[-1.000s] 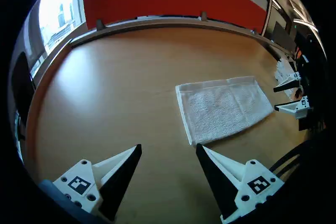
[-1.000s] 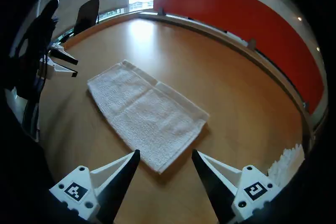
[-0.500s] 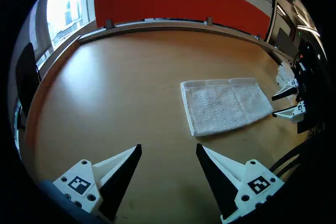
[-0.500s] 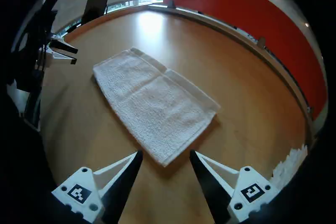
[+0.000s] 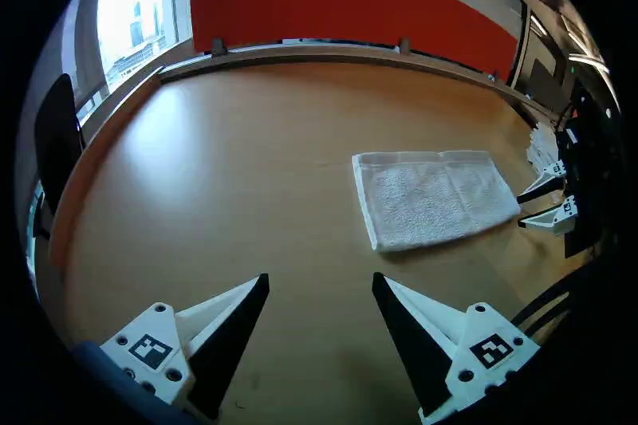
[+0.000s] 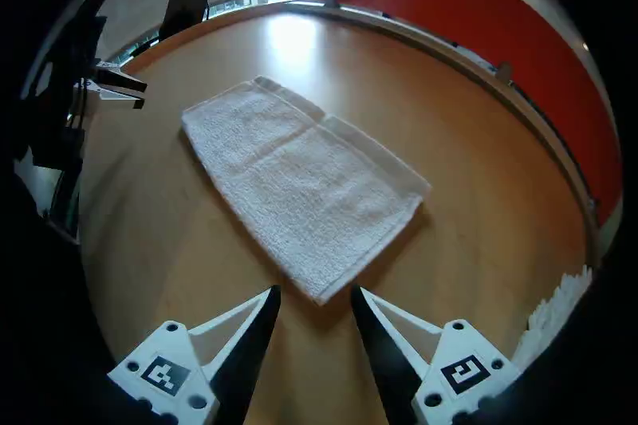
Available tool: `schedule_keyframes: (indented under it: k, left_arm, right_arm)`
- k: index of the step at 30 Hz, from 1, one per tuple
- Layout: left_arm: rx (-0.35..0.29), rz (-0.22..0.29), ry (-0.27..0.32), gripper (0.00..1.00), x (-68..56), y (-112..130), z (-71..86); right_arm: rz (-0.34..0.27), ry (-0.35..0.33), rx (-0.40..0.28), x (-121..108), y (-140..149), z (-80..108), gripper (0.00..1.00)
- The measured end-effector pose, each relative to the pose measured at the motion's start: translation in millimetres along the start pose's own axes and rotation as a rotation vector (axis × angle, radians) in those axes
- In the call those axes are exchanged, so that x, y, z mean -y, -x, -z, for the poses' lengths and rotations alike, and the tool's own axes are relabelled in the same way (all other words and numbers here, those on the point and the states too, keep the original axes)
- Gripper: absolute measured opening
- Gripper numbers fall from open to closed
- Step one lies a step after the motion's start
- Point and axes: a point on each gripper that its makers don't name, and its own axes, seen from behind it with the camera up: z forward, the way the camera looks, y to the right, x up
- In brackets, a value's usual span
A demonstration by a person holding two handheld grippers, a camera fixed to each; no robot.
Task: Fold towel
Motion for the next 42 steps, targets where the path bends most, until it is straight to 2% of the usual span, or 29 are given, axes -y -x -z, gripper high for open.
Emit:
schedule_keyframes:
  k: [7, 10, 14, 18, 20, 25, 28, 42]
  left_arm:
    - [0.004, -0.007, -0.004, 0.96, 1.6, 5.0, 2.3]
    - [0.007, -0.010, -0.005, 0.96, 2.4, 6.4, 3.2]
    - [0.008, -0.011, -0.007, 0.96, 4.4, 7.4, 4.3]
    - [0.010, -0.012, -0.010, 0.96, 6.1, 7.7, 4.8]
    - [0.010, -0.014, -0.011, 0.96, 6.7, 7.8, 4.9]
    - [0.012, -0.019, -0.012, 0.96, 7.3, 8.2, 5.1]
    - [0.011, -0.020, -0.012, 0.96, 7.6, 7.9, 5.3]
    - [0.000, -0.015, -0.012, 0.96, 10.8, 2.9, 7.0]
  right_arm:
    - [-0.004, -0.013, 0.004, 0.2, 1.8, -0.9, 0.49]
    - [-0.007, -0.019, 0.005, -0.4, 3.1, -1.2, 0.47]
    - [-0.012, -0.029, 0.009, -1.1, 4.4, -2.1, 0.38]
    - [-0.007, -0.036, 0.008, -1.0, 4.8, -2.3, 0.36]
    - [-0.003, -0.036, 0.008, -1.2, 5.0, -2.1, 0.28]
    - [0.004, -0.038, 0.005, -1.3, 5.6, -1.6, 0.16]
    - [0.004, -0.031, -0.006, -2.8, 3.2, -0.9, 0.05]
    - [-0.002, -0.003, -0.064, -2.8, -21.9, 13.4, 0.04]
